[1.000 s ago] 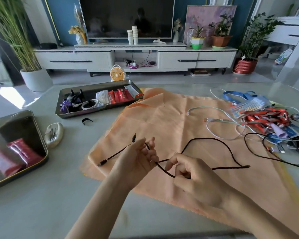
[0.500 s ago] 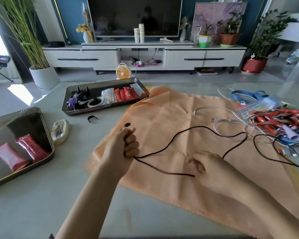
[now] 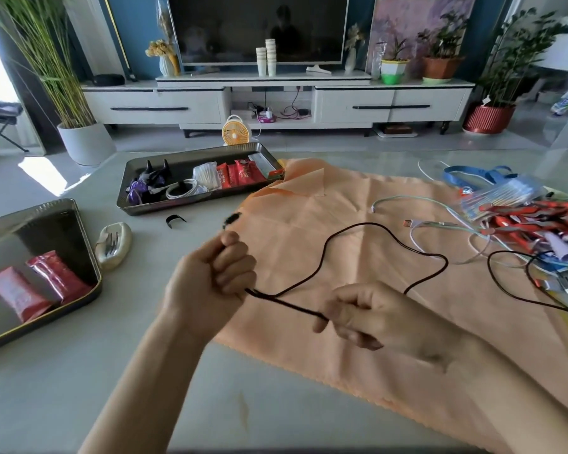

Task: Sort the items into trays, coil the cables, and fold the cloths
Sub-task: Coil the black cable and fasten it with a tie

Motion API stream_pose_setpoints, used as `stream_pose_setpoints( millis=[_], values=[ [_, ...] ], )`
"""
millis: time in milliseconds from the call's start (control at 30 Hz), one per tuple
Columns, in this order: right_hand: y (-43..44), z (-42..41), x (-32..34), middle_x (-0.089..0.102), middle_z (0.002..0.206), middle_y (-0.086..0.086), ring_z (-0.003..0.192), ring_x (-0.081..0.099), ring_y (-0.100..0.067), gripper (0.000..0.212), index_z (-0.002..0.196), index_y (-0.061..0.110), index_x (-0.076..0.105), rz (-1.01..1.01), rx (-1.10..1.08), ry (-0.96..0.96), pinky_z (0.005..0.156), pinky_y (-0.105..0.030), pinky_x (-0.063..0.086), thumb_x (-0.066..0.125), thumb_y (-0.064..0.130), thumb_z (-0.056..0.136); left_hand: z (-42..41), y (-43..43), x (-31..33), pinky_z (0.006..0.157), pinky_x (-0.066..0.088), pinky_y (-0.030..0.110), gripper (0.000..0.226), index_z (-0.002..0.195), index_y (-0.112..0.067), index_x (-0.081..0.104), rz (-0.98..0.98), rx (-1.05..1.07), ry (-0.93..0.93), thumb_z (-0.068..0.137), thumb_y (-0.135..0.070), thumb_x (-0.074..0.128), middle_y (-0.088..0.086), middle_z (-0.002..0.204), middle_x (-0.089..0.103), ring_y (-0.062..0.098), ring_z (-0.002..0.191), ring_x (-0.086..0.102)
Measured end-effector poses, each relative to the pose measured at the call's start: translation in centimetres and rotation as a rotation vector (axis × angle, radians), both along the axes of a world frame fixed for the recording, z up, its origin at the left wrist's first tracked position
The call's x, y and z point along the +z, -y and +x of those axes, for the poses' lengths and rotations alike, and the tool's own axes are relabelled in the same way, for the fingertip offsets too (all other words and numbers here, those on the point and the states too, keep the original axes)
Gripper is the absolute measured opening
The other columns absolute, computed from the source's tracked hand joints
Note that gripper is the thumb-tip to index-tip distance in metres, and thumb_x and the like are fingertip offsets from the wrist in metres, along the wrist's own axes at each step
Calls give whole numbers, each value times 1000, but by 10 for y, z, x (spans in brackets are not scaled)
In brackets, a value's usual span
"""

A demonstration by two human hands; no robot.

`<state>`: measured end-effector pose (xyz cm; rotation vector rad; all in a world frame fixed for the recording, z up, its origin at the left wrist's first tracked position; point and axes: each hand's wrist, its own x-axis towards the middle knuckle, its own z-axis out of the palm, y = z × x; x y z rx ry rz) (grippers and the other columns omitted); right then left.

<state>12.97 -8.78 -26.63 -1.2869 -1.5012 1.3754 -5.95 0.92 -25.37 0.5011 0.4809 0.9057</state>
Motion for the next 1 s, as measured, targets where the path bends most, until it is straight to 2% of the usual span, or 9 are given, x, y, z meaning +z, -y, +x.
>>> stream_pose_setpoints(
  millis=[100,233,367,467,533,633,767,900,1000],
  values=[
    [3,25,7,47,56,7,44,34,-6,24,81,20,72,-119,68,69,43,-12,28,60,41,83,-20,-7,9,35,17,17,18,57,-15,47,-28,43,139,59,-2,60,-11,53,14,3,43,11],
    [-2,40,2,53,56,7,48,42,-5,25,76,12,71,-106,-81,466,48,-12,33,65,34,85,-35,-7,6,39,11,18,16,63,-6,54,-120,-177,317,70,7,60,-9,50,24,6,43,18],
    [-11,19,-14,56,61,0,64,51,-20,32,70,7,57,150,-496,1005,53,-28,34,54,33,89,3,30,-8,29,14,12,9,62,-8,57,-83,-409,-102,68,-3,62,-4,43,35,3,34,19],
    [-15,-3,-11,45,49,2,57,42,-23,36,55,16,43,284,-665,858,53,-32,31,58,26,85,32,52,-27,33,37,15,28,66,-5,64,-82,-430,-372,87,-15,49,7,57,58,10,34,44],
    [-15,-16,-5,48,49,2,55,44,-23,33,56,17,46,381,-690,809,53,-32,37,58,27,85,41,54,-35,48,52,23,38,77,-2,69,-64,-304,-413,97,-18,41,14,75,69,18,54,65],
    [-6,-41,-6,61,60,-1,58,56,-24,25,69,16,58,509,-622,876,54,-32,43,54,30,90,45,53,-37,59,56,26,39,79,-8,69,-21,-134,-374,100,-16,37,8,78,71,15,66,68],
    [1,-69,-14,59,55,3,45,54,-16,15,74,15,59,671,-517,944,42,-23,27,55,21,87,38,44,-28,70,53,28,26,91,-3,65,-97,-30,-214,94,-7,40,12,88,73,18,74,71],
    [-11,-61,-15,53,53,7,51,47,-12,22,73,15,53,400,-588,556,49,-23,33,54,27,91,29,42,-28,56,54,23,24,92,-6,62,27,-124,-360,96,-11,38,7,78,70,14,66,68],
    [-15,-52,-12,58,54,4,46,53,-7,21,70,13,55,301,-608,383,44,-18,39,60,23,88,20,37,-24,56,55,26,42,73,-7,71,126,-193,-528,98,-12,37,14,82,72,22,69,70]
  ],
)
